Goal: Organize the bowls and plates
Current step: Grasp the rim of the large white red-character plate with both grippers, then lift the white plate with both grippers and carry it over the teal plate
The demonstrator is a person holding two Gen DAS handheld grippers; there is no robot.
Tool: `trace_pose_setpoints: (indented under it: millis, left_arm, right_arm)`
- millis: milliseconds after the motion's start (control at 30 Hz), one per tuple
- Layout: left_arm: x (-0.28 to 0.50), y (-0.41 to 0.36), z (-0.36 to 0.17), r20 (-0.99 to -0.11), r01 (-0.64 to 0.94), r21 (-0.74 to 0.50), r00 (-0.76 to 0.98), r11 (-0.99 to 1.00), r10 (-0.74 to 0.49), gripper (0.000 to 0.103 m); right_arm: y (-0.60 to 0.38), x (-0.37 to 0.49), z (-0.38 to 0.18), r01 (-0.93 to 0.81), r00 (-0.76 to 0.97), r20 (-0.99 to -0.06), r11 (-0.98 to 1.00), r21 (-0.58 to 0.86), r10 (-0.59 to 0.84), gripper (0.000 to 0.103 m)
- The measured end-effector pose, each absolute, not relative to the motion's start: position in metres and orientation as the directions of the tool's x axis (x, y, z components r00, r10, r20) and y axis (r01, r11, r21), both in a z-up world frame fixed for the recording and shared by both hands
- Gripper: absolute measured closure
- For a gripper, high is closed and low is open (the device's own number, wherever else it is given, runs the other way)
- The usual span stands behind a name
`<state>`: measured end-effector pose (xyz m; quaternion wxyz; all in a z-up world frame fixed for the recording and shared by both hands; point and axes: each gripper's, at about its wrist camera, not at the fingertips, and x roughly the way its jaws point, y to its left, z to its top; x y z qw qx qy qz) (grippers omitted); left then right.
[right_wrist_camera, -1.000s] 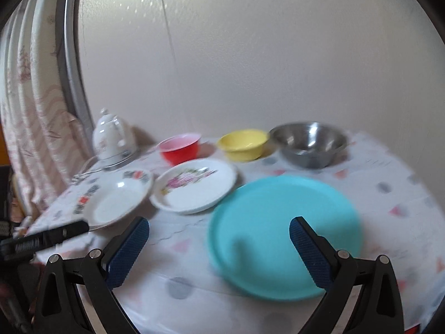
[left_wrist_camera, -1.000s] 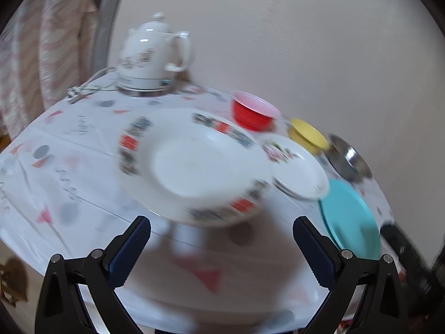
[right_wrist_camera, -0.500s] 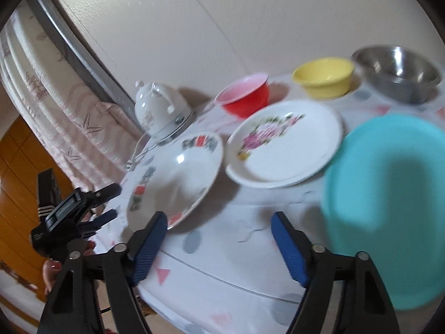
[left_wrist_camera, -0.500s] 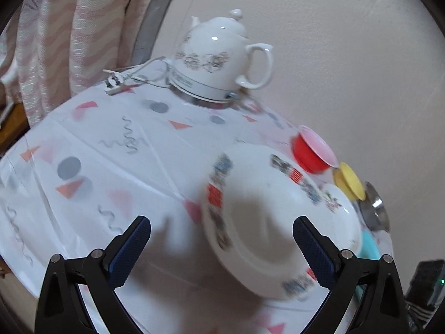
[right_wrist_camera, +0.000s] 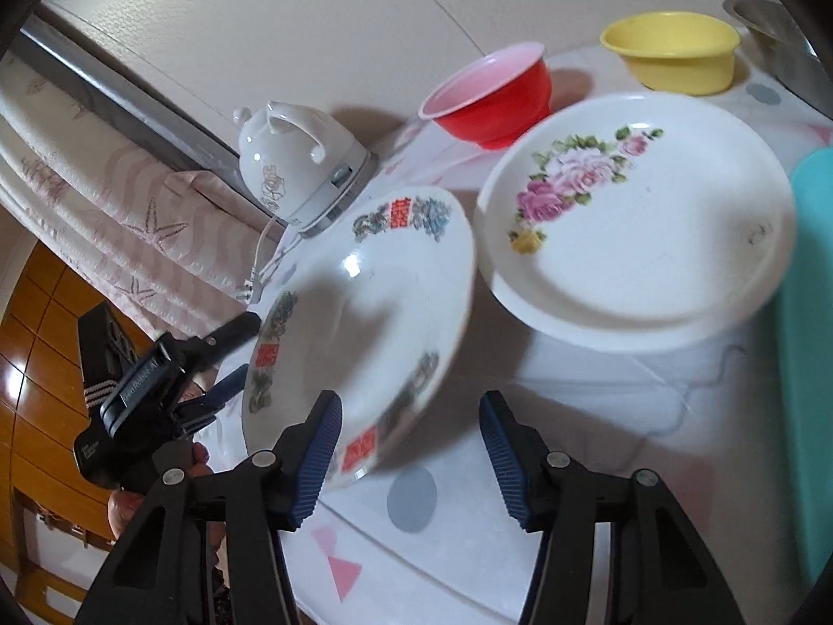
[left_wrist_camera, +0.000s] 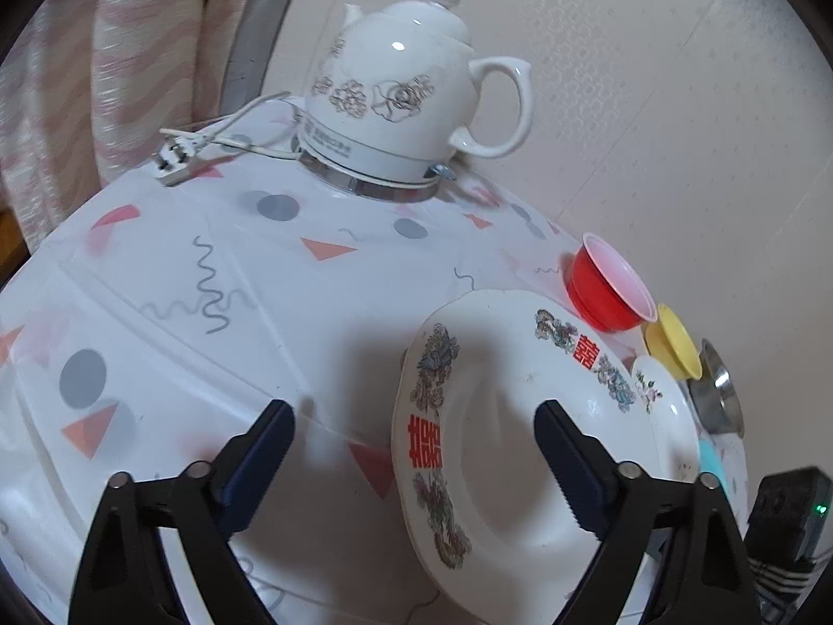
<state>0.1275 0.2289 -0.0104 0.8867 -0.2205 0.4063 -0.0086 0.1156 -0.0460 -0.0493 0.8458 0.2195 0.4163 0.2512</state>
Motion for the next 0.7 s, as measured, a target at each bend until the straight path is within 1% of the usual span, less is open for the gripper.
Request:
trace_pose_setpoints:
  millis: [33, 100, 133, 167, 200, 333, 367, 400, 467, 567, 633, 700]
  left_arm:
    - [0.129, 0.229, -0.011, -0.716, -0.159, -0.398, 0.670, 0.904, -0.198, 0.016]
    - [0.134, 0.228, -0.013, -0.717, -0.145, -0.399, 0.665, 0.905, -0.210, 0.024]
    - [0.136, 0.227, -0.014, -0.718, -0.139, -0.402, 0.662, 0.905, -0.217, 0.027]
    - [0.138, 0.227, -0.015, -0.719, -0.130, -0.407, 0.657, 0.904, -0.229, 0.034]
    - [0.141, 0.226, -0.017, -0.722, -0.123, -0.411, 0.648, 0.904, -0.240, 0.041]
    - [0.147, 0.223, -0.022, -0.734, -0.103, -0.415, 0.626, 0.904, -0.265, 0.058]
    - [0.148, 0.222, -0.023, -0.737, -0.099, -0.412, 0.621, 0.906, -0.268, 0.069]
    - [0.149, 0.221, -0.023, -0.742, -0.098, -0.403, 0.617, 0.910, -0.263, 0.072]
    - [0.150, 0.220, -0.025, -0.750, -0.102, -0.382, 0.615, 0.918, -0.244, 0.074]
    - [0.150, 0.220, -0.025, -0.746, -0.089, -0.374, 0.620, 0.923, -0.243, 0.074]
    - [0.149, 0.218, -0.025, -0.748, -0.079, -0.347, 0.624, 0.935, -0.225, 0.074]
    - [0.147, 0.212, -0.023, -0.749, -0.065, -0.300, 0.633, 0.952, -0.193, 0.072]
  right_arm:
    - [-0.044, 0.116, -0.049, -0.245, 0.533, -0.594, 0.782, 0.574, 0.603, 0.047]
    - [-0.042, 0.120, -0.049, -0.241, 0.538, -0.596, 0.786, 0.569, 0.596, 0.047]
    - [-0.040, 0.122, -0.050, -0.240, 0.536, -0.595, 0.784, 0.572, 0.598, 0.048]
    - [-0.039, 0.124, -0.051, -0.240, 0.538, -0.594, 0.784, 0.573, 0.598, 0.052]
    - [-0.038, 0.126, -0.051, -0.238, 0.538, -0.596, 0.786, 0.571, 0.596, 0.054]
    - [-0.034, 0.133, -0.052, -0.234, 0.546, -0.597, 0.791, 0.565, 0.588, 0.063]
    - [-0.033, 0.134, -0.053, -0.232, 0.547, -0.597, 0.791, 0.566, 0.587, 0.064]
    - [-0.033, 0.137, -0.054, -0.231, 0.546, -0.595, 0.788, 0.570, 0.590, 0.065]
    - [-0.034, 0.139, -0.055, -0.229, 0.546, -0.593, 0.786, 0.575, 0.592, 0.072]
    - [-0.033, 0.142, -0.056, -0.236, 0.551, -0.598, 0.795, 0.558, 0.583, 0.079]
    - [-0.031, 0.143, -0.055, -0.247, 0.557, -0.607, 0.811, 0.530, 0.567, 0.083]
    - [-0.026, 0.141, -0.054, -0.264, 0.566, -0.618, 0.830, 0.492, 0.546, 0.084]
